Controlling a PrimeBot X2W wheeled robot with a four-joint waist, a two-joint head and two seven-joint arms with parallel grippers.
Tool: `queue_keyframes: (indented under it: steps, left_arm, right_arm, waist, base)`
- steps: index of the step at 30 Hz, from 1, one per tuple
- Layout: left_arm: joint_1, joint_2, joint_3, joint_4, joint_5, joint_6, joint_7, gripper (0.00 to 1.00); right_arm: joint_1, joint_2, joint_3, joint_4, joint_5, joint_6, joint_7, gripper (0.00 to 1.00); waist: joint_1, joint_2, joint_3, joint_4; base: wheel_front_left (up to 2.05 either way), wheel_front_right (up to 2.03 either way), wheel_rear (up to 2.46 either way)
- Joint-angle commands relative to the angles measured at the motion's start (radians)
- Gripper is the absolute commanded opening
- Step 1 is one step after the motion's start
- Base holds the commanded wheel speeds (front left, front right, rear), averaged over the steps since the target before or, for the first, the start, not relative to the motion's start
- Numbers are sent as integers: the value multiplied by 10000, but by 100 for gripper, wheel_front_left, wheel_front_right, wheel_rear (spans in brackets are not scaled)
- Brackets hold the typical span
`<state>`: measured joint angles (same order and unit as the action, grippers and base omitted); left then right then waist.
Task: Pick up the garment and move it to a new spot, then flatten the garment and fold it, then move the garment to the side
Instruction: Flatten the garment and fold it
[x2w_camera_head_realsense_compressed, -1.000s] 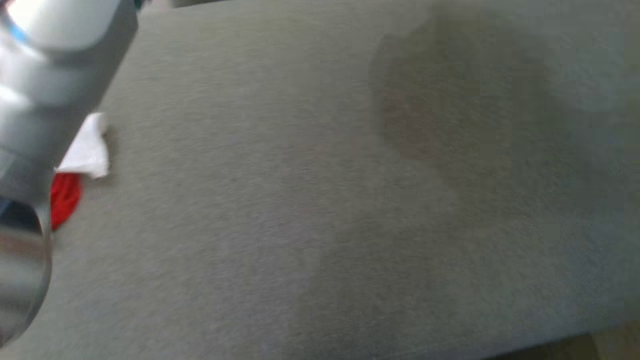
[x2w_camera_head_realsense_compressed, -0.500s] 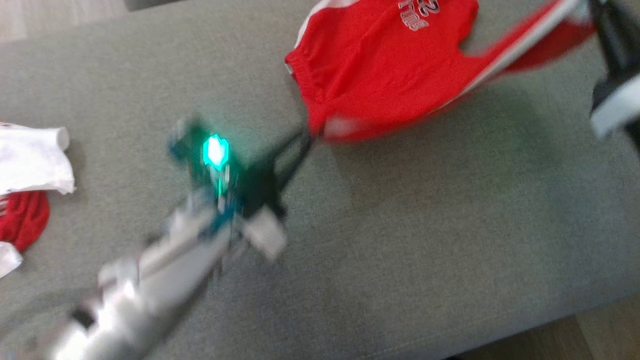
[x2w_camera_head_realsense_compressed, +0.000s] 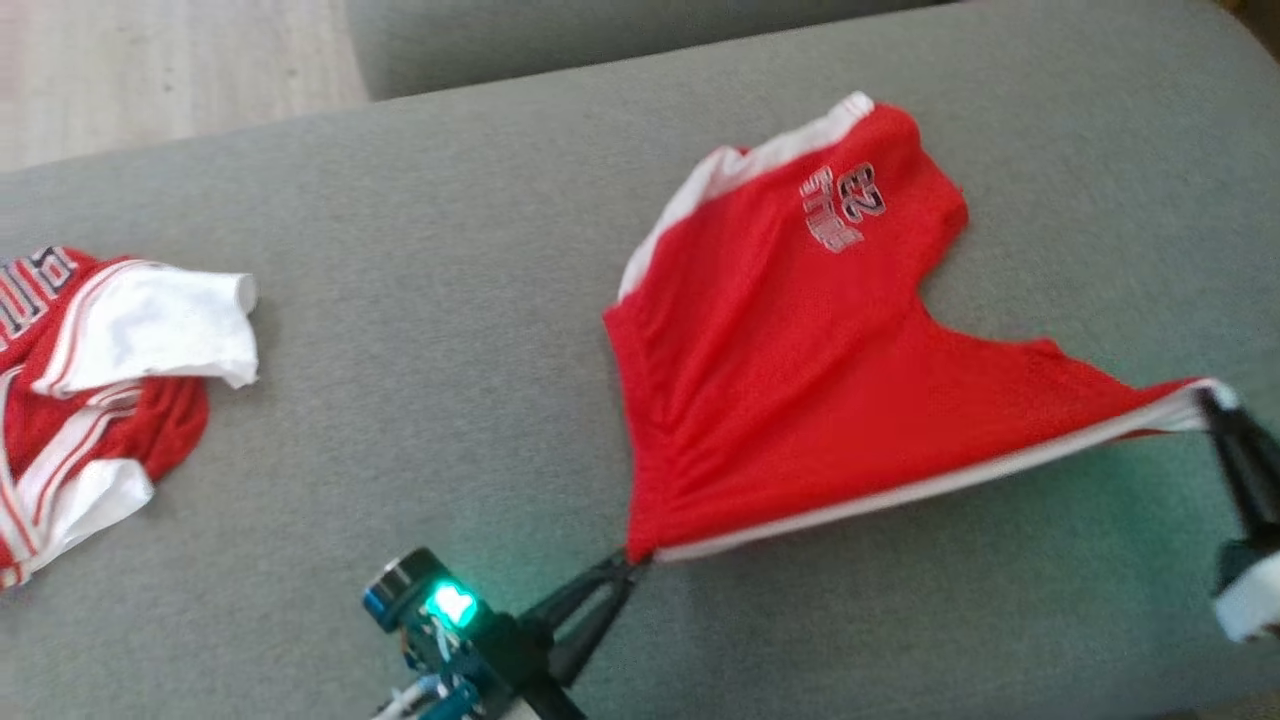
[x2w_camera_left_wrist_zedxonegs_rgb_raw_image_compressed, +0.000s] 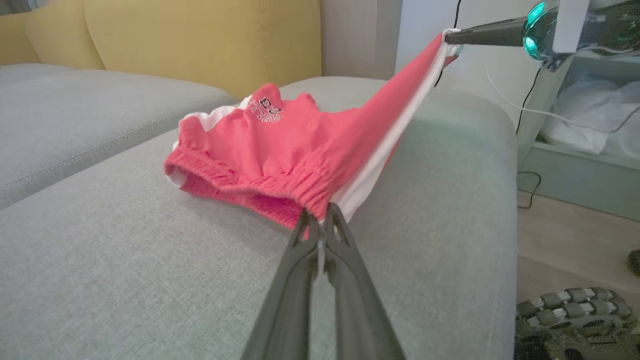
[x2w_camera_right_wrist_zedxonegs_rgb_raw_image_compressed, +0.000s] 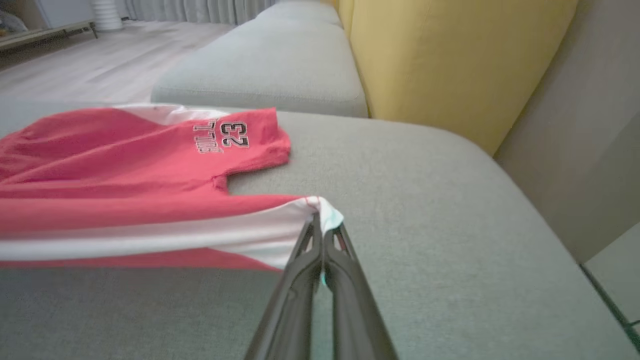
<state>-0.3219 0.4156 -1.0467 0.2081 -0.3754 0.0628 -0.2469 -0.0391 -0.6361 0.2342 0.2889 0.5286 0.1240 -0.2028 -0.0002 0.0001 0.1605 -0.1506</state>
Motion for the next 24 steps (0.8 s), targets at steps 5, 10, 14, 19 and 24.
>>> queue_keyframes:
  steps: [5,10,14,19,24]
  left_arm:
    - [50,559,171,-1984,-318,-5,593,0]
    - [22,736,320,-2741,-697,-28,1036,0]
    - [-189,630,688,-2833,-1341,-149,1189,0]
    - [-1151,-122,1065,-2095,-2219,-672,1550,0]
    - [-2422,-1105,1587,-709,-3053,-973,1992,0]
  right_arm:
    - [2361,111,-3577,-3407,-1419,67,1753,0]
    - [3001,600,-4366,-5231,-1863,67,2907,0]
    - [2199,799,-3805,-5514,-1809,67,3474,0]
    - [187,636,-2859,-4269,-2172,67,4054,0]
    - [-2121,288,-1783,-2268,-2312,67,4414,0]
  waist:
    - [2,-1,-428,599]
    - [2,-1,-454,806]
    - [2,-1,-246,951]
    - [2,-1,393,1339]
    - [2,-1,1128,1707]
  base:
    - [0,0,0]
    - [0,0,0]
    - [0,0,0]
    - [0,0,0]
    - [0,0,0]
